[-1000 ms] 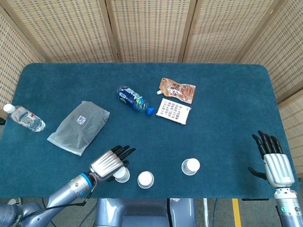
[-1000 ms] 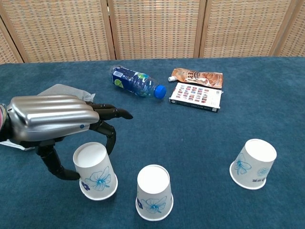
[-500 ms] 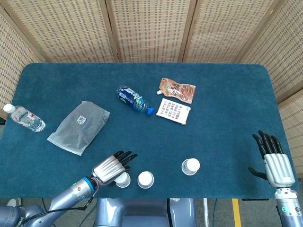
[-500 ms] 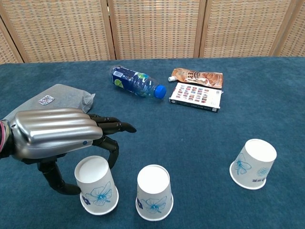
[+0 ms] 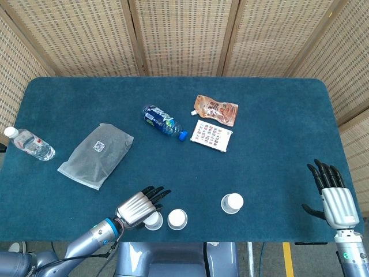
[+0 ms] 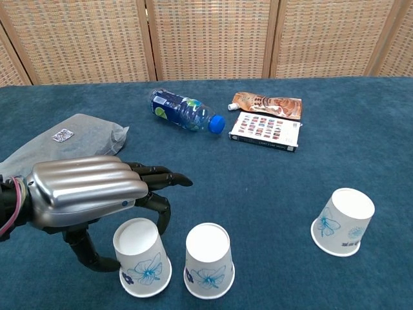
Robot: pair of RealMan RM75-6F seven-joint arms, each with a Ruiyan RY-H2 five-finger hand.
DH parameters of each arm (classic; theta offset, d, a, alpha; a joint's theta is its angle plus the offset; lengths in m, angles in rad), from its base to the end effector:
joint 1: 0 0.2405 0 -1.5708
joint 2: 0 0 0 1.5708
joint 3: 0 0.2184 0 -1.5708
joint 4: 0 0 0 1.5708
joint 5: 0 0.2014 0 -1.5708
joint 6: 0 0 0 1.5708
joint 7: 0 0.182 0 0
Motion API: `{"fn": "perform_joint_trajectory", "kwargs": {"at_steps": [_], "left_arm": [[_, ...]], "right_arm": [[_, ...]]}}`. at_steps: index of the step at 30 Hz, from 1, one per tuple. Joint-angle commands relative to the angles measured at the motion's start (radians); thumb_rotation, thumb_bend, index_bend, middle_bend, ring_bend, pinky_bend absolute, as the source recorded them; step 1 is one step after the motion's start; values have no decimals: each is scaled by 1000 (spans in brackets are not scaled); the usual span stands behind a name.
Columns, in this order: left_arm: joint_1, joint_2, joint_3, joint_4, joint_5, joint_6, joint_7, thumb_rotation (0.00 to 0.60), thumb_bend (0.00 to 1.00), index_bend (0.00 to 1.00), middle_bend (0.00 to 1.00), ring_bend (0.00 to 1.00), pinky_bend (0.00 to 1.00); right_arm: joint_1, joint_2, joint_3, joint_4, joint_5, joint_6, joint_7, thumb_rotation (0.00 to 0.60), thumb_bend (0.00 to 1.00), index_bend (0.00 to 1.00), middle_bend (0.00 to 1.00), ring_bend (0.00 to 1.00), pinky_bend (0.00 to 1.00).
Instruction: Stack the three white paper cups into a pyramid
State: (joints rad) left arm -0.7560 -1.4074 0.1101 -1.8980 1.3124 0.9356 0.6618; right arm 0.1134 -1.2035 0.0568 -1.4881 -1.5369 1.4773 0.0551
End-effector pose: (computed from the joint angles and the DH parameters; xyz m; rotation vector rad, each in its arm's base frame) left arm -0.0750 0.2181 -0.0489 -2.4201 -0.6195 -0.7812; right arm -0.2768 -0.2259 0.1349 1.4195 -0.8855 0.9568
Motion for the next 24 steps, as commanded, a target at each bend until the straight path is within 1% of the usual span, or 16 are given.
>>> {"fn": "perform_joint_trajectory", "kwargs": {"at_steps": [1, 8, 13, 18, 22, 24], "left_arm": [[1, 0, 1, 1, 2, -2, 2, 600, 232, 329, 0, 0, 125], [8, 13, -2, 1, 10, 3, 2, 600, 228, 194, 0, 0, 105], [26, 60, -9, -42, 38, 39, -32, 600, 228, 182, 0, 0, 103], [64, 126, -17, -90, 91, 111, -94, 600, 229, 164, 0, 0, 103], [116, 185, -24, -109, 138, 209, -133, 600, 230, 162, 0, 0, 103], [159, 215, -23, -114, 151, 277, -138, 600, 231, 157, 0, 0, 103]], "right_arm": [[0, 0, 0, 0, 0, 0, 1, 600, 136, 77, 0, 0, 68], [0, 1, -1, 0, -3, 1, 1, 600, 136, 77, 0, 0, 68], [-1, 0, -1, -1, -3, 2, -1, 600, 135, 77, 0, 0, 68], [1, -2, -2, -1, -4, -2, -5, 600, 136, 77, 0, 0, 68], [1, -4, -5, -3, -6, -4, -13, 600, 135, 77, 0, 0, 68], [2, -5, -5, -3, -7, -5, -17, 600, 135, 77, 0, 0, 68]]}}
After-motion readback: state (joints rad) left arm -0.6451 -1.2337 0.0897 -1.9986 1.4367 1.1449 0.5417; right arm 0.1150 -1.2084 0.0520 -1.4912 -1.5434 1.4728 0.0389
